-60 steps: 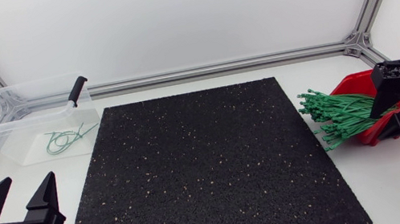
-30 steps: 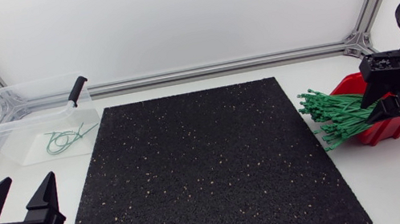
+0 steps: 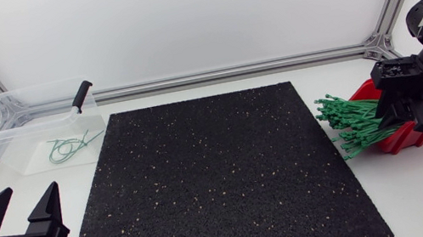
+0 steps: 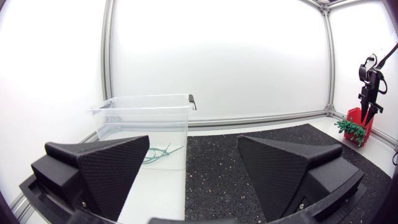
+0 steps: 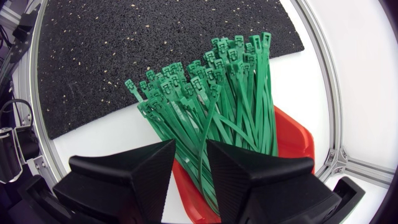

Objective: Take a green cable tie from the red box, thread the tail through the head to close it, then place it in the transparent bin on the left.

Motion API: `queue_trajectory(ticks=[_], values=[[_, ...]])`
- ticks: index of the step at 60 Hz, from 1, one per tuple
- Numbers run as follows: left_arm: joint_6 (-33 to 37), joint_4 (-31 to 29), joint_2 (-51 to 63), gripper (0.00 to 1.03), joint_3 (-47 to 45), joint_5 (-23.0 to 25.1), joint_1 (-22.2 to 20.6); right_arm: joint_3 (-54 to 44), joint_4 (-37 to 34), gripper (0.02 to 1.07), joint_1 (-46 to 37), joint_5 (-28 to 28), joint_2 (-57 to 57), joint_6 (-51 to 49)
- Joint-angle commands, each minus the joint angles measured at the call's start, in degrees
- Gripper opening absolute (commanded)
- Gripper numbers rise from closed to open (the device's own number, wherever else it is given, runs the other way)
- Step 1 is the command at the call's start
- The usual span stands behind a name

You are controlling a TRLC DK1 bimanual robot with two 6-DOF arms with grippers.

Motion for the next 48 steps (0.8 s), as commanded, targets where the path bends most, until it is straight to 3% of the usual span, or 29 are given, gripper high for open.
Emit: queue_trajectory(ticks=[1,17,21,27,30,48], values=[[-1.1,-1.5,0.6,0.99,-2.2,0.0,0.0,0.8,0.1,0.42,0.3,0.2,1.2,0.5],[-1.1,-1.5,0.6,0.99,-2.2,0.0,0.0,0.5,0.8,0.42,0.2,0.8,1.9,1.4],[-1.1,-1.5,0.6,0.99,-2.2,0.0,0.0,0.3,0.9,0.33,0.3,0.8,2.1,1.5],[-1.1,-1.5,0.6,0.99,-2.2,0.0,0.1,0.2,1.4,0.32,0.3,0.8,2.2,1.6],[-1.1,-1.5,0.6,0.99,-2.2,0.0,0.1,0.3,1.4,0.27,0.3,0.8,2.3,2.0],[-1.1,-1.5,0.7,0.99,-2.2,0.0,0.0,0.1,1.8,0.25,0.1,0.9,2.5,2.0]])
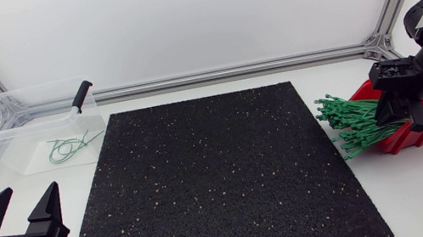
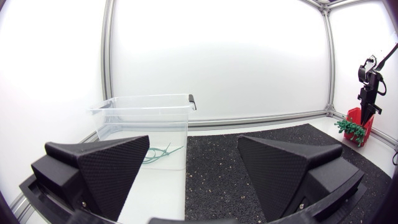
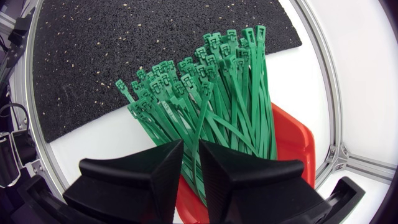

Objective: Take a green cable tie from the red box, thread the tail through the head to close it, then place it in the transparent bin on the left.

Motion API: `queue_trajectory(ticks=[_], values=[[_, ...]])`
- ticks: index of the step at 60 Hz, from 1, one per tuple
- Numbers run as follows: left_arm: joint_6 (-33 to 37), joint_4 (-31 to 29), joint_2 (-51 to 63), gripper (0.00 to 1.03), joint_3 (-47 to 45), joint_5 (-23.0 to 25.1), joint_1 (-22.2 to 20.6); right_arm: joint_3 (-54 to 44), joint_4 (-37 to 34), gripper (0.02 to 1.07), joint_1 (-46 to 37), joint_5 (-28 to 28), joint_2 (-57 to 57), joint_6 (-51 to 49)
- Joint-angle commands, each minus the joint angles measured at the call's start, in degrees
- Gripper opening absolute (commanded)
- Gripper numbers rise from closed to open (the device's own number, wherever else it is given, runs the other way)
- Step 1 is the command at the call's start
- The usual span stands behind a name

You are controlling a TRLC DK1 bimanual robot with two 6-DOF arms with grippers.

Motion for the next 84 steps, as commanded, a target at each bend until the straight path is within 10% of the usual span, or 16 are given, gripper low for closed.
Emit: queue_trajectory(ticks=[1,84], values=[[-1.1,-1.5,0.6,0.99,-2.2,0.0,0.0,0.1,0.1,0.25,0.2,0.5,1.3,0.5],[-1.1,-1.5,0.8,0.99,-2.2,0.0,-0.1,5.0,-2.8,0.08,0.7,-3.2,-10.4,1.4]])
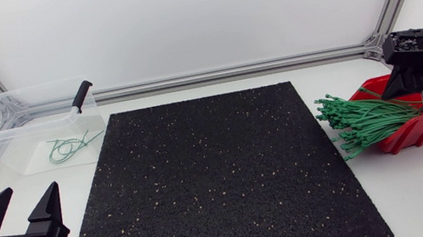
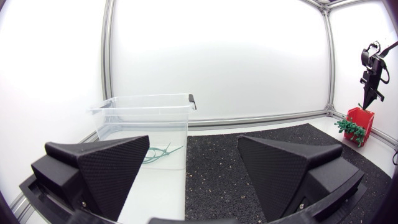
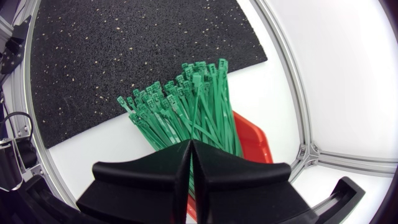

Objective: Take a green cable tie from the red box, thread the tail through the head to close it, then place it in the transparent bin on the left.

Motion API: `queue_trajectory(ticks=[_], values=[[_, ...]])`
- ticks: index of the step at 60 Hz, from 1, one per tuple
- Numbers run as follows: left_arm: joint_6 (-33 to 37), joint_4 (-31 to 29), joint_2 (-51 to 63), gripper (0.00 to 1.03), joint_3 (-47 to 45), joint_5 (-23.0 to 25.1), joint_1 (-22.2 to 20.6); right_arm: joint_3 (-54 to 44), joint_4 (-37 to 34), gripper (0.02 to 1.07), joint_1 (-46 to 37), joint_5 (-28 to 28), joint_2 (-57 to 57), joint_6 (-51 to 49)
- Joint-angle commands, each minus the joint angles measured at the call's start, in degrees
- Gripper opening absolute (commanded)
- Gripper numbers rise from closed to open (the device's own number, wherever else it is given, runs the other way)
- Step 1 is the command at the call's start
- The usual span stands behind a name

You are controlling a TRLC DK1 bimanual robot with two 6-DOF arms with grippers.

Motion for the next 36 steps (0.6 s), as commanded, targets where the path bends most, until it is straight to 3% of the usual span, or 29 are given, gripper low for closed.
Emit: queue_trajectory(ticks=[1,11,17,36], values=[[-1.1,-1.5,0.7,0.99,-2.2,0.0,-0.1,2.5,-1.0,0.08,0.3,-0.7,-1.8,0.2],[-1.1,-1.5,0.7,0.99,-2.2,0.0,-0.1,3.9,-1.5,0.08,1.4,-1.0,-2.7,4.2],[-1.1,-1.5,0.8,0.99,-2.2,0.0,-0.1,6.9,-8.0,0.08,4.5,-1.3,-1.9,9.0],[-1.1,-1.5,0.8,0.99,-2.2,0.0,-0.1,6.9,-12.2,0.08,21.0,-3.3,-8.1,23.6]])
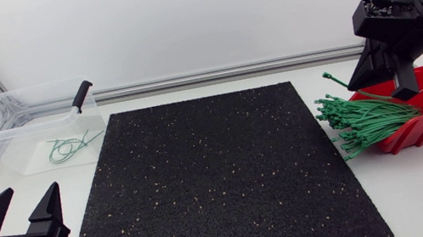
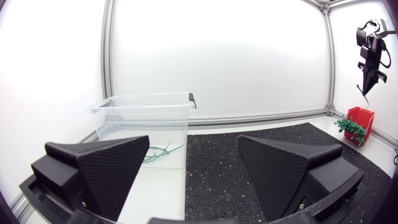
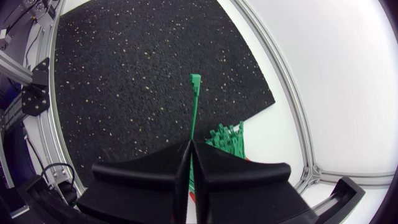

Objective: Take a green cable tie from the red box, thread the tail through the head to close it, then place it in the transparent bin on the left.

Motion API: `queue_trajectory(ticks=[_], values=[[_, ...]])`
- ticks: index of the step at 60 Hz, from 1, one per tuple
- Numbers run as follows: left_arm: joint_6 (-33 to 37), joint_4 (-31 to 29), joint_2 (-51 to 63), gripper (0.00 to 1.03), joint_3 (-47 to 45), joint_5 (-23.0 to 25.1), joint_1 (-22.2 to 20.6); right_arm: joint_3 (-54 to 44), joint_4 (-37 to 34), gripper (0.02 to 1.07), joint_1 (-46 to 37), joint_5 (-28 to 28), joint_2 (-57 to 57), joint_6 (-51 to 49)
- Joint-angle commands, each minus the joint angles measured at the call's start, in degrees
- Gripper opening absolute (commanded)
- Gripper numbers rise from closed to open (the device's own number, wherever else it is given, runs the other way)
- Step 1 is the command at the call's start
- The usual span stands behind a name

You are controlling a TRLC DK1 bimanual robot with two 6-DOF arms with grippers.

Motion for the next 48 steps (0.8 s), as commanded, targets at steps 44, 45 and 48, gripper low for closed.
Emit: queue_trajectory(ticks=[44,45,48], values=[[-1.2,-1.7,0.6,0.99,-2.2,-0.1,0.2,2.8,2.0,0.08,42.4,-3.9,3.4,46.7],[-1.2,-1.7,0.6,0.99,-2.2,-0.1,0.2,2.8,2.1,0.08,42.6,-4.3,3.6,47.7],[-1.3,-1.7,0.6,0.99,-2.2,-0.1,0.2,2.4,3.4,0.08,43.2,-5.9,3.4,49.5]])
